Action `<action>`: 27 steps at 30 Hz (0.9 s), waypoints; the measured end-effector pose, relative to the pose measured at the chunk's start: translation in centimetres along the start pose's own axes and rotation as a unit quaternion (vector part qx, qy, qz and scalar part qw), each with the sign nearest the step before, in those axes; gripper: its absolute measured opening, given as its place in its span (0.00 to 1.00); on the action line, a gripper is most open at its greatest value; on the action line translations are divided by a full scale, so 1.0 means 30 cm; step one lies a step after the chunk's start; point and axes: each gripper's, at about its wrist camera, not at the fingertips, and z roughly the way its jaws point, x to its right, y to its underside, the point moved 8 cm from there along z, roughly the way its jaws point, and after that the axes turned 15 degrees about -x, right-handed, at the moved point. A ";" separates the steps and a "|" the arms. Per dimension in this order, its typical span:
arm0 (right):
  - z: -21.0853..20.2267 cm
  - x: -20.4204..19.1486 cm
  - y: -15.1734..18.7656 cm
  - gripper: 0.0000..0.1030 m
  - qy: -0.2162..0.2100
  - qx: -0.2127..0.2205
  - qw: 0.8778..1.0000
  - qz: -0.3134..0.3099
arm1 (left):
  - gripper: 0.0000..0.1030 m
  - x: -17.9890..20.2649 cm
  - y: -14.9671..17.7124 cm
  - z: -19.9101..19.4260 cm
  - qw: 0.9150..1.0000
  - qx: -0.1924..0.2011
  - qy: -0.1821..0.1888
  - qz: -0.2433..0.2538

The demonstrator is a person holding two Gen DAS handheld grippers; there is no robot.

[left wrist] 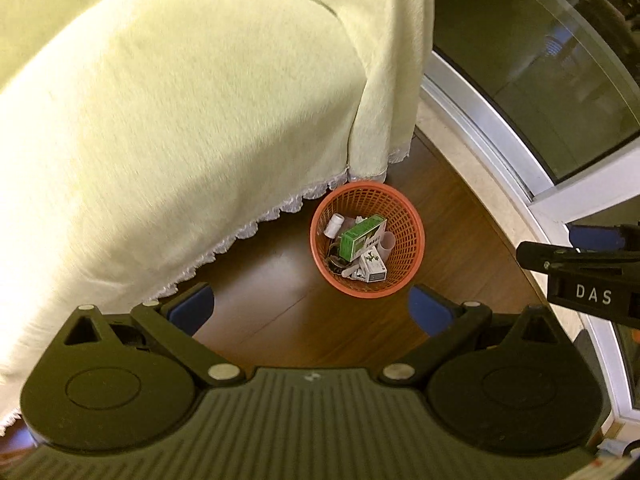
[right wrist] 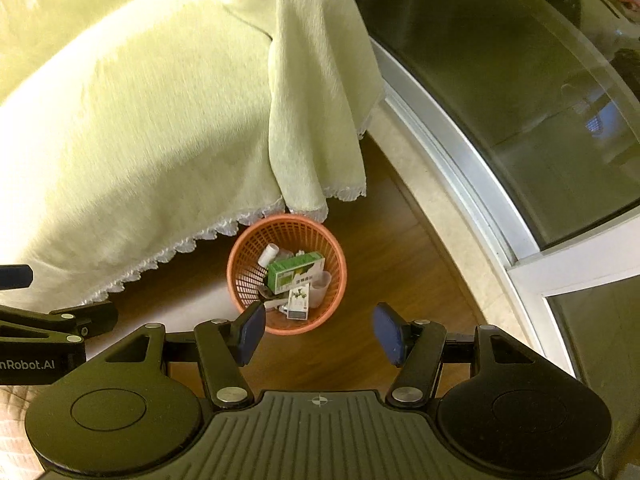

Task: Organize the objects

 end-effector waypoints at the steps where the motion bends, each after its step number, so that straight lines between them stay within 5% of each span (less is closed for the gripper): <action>1: -0.020 -0.001 0.002 0.55 0.000 0.002 1.000 0.002 | 0.99 -0.001 -0.002 -0.018 1.000 0.001 -0.001 0.002; 13: -0.188 -0.024 0.002 0.55 -0.003 0.023 0.999 0.026 | 0.99 -0.014 -0.013 -0.188 0.999 0.017 -0.012 0.026; 27: -0.255 -0.042 0.015 0.55 -0.001 0.035 0.999 0.036 | 0.99 -0.015 0.009 -0.240 0.999 0.022 -0.011 0.036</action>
